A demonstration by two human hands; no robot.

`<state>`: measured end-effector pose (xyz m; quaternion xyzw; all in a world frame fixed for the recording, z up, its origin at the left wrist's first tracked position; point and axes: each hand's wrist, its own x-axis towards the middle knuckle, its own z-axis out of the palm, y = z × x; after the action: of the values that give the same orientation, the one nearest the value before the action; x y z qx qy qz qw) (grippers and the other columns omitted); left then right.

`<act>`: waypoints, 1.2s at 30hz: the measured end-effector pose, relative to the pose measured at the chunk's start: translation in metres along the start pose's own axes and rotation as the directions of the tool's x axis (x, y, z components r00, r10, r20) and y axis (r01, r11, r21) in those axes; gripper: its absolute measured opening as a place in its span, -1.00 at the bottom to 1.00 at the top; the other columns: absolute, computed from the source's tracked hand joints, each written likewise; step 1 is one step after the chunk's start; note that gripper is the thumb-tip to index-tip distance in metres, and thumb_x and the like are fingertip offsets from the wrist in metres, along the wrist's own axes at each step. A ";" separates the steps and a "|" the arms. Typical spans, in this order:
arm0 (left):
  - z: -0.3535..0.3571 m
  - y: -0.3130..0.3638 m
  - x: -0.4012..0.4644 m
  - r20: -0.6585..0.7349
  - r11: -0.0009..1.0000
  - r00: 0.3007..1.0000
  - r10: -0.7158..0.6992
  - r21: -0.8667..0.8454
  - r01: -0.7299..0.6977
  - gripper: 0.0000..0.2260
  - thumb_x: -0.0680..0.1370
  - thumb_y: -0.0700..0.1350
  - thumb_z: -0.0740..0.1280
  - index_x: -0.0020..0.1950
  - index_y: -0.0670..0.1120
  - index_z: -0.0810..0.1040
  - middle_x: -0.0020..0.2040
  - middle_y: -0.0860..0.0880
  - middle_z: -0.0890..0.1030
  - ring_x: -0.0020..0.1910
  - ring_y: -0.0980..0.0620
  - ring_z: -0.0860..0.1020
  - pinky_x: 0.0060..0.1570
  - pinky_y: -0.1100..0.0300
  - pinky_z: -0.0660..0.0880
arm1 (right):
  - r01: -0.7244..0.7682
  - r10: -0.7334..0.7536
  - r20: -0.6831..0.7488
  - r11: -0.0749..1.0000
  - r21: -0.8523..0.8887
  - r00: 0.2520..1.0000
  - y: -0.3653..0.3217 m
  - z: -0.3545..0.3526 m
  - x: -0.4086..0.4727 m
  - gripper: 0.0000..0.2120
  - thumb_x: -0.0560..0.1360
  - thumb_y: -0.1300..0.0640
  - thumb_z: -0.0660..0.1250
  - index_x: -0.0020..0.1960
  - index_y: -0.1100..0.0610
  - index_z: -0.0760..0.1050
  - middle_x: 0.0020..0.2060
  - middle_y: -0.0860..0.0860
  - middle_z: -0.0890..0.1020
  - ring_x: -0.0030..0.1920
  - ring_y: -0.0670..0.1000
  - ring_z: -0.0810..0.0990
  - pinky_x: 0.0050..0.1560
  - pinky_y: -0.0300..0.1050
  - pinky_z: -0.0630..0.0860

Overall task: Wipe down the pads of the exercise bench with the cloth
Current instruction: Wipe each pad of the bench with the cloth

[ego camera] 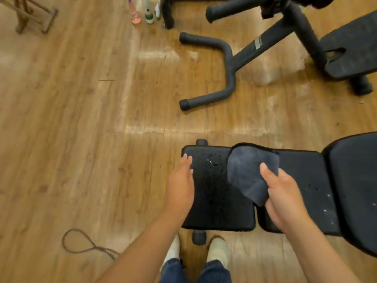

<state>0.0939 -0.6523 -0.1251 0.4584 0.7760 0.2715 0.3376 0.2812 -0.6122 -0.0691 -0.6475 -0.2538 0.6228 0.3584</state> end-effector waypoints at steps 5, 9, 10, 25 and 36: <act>0.013 -0.037 0.018 0.154 0.779 0.953 0.260 0.550 -0.301 -0.55 0.65 -0.12 -0.01 0.53 -0.19 0.02 0.54 -0.09 -0.01 0.53 -0.06 -0.02 0.50 0.06 -0.14 | 0.328 -0.379 0.017 0.778 -0.536 0.925 0.000 0.015 0.025 -0.72 0.59 0.04 0.16 -0.02 0.27 0.44 -0.30 0.11 0.51 -0.17 0.14 0.50 -0.19 -0.03 0.36; 0.018 -0.066 0.017 0.197 0.676 0.955 0.222 0.675 -0.296 -0.51 0.62 0.03 -0.05 0.48 -0.19 0.25 0.48 -0.12 0.30 0.46 -0.07 0.25 0.37 -0.07 0.09 | 0.578 -0.523 0.335 0.418 -0.701 0.784 0.033 0.055 0.055 -0.59 0.56 0.30 0.16 0.41 0.22 0.28 0.24 0.12 0.49 0.25 0.05 0.42 0.23 -0.18 0.33; 0.020 -0.073 0.015 0.206 0.667 0.953 0.221 0.681 -0.302 -0.50 0.63 0.03 -0.09 0.49 -0.18 0.24 0.48 -0.12 0.30 0.46 -0.07 0.26 0.36 -0.08 0.10 | 0.629 -0.501 0.442 0.303 -0.716 0.744 0.047 0.063 0.062 -0.50 0.55 0.33 0.16 0.46 0.17 0.18 0.38 0.11 0.35 0.39 0.05 0.28 0.39 -0.06 0.21; 0.031 -0.093 0.014 0.125 0.750 0.934 0.334 0.565 -0.344 -0.53 0.60 -0.11 -0.02 0.51 -0.14 0.11 0.51 -0.08 0.20 0.50 -0.02 0.18 0.41 -0.01 0.08 | 0.622 -0.418 0.583 -0.052 -0.781 0.696 0.113 0.086 0.074 -0.42 0.49 0.19 0.27 0.47 0.12 0.18 0.48 0.10 0.15 0.48 0.06 -0.07 0.43 0.23 -0.14; 0.032 -0.096 0.014 0.109 0.810 0.931 0.348 0.466 -0.357 -0.51 0.56 -0.18 0.01 0.51 -0.16 0.13 0.52 -0.08 0.17 0.49 -0.04 0.18 0.41 -0.01 0.08 | 0.669 -0.397 0.640 -0.082 -0.738 0.658 0.186 0.057 -0.006 -0.37 0.30 0.09 0.09 0.37 0.15 0.28 0.41 0.04 0.30 0.49 0.04 -0.02 0.38 0.16 0.01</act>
<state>0.0624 -0.6778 -0.2190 0.6657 0.7170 0.1252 0.1648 0.2028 -0.7225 -0.2090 -0.4846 -0.8522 0.1879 0.0599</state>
